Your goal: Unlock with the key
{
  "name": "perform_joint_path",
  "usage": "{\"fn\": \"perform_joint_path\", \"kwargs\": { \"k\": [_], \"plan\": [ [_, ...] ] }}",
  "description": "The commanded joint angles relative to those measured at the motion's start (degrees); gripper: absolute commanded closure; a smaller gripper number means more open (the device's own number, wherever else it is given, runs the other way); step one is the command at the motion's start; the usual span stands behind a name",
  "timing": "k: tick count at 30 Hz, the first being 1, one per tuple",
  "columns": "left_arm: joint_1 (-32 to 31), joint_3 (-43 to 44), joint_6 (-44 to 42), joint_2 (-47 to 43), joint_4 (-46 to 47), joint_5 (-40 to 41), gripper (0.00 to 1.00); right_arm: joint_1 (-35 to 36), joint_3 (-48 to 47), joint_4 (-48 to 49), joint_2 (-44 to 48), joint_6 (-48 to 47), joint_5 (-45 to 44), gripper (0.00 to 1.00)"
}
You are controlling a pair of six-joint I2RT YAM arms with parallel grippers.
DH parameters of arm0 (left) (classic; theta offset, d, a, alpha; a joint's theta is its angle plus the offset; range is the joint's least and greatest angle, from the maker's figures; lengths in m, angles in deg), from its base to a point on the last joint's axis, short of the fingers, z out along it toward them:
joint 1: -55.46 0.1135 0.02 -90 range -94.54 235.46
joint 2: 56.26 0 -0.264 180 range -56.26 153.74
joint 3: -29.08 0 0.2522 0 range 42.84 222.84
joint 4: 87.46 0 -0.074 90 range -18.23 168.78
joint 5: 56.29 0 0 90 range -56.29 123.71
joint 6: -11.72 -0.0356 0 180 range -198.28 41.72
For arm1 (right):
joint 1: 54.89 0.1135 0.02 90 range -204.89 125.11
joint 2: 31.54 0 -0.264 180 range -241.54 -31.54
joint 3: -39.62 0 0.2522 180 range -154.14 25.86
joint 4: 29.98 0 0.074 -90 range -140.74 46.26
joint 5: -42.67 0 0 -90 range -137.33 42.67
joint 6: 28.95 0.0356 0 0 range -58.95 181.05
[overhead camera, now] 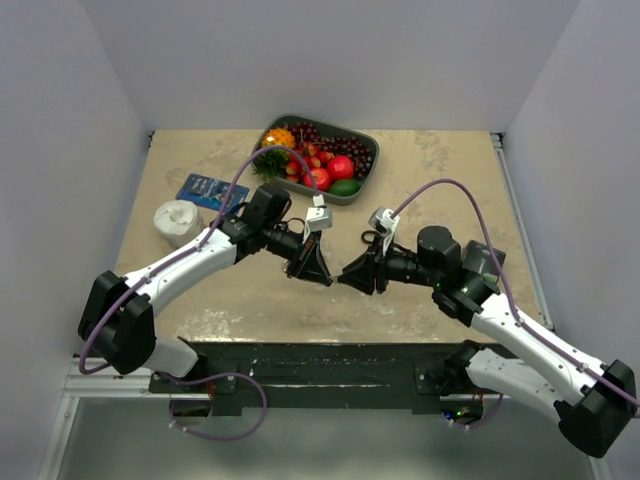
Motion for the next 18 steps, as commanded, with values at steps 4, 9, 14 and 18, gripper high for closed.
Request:
{"fn": "perform_joint_path", "kwargs": {
  "k": [4, 9, 14, 18],
  "plan": [
    [-0.4, 0.7, -1.4, -1.9, 0.6, -3.1, 1.0, -1.1, -1.8, 3.3, -3.9, -0.6, 5.3, 0.65],
    [-0.5, 0.7, -1.4, -1.8, 0.6, -2.6, 1.0, -1.1, -1.9, 4.5, -5.4, -0.5, 7.3, 0.66],
    [-0.7, 0.7, -1.5, -1.7, 0.6, -2.6, 1.0, -1.2, -1.3, 5.1, -5.0, -0.1, 7.6, 0.71],
    [-0.7, 0.7, -1.6, -1.6, 0.6, -2.6, 1.0, -1.2, -0.7, 6.0, -5.2, 0.2, 8.0, 0.8]
  ]
}}
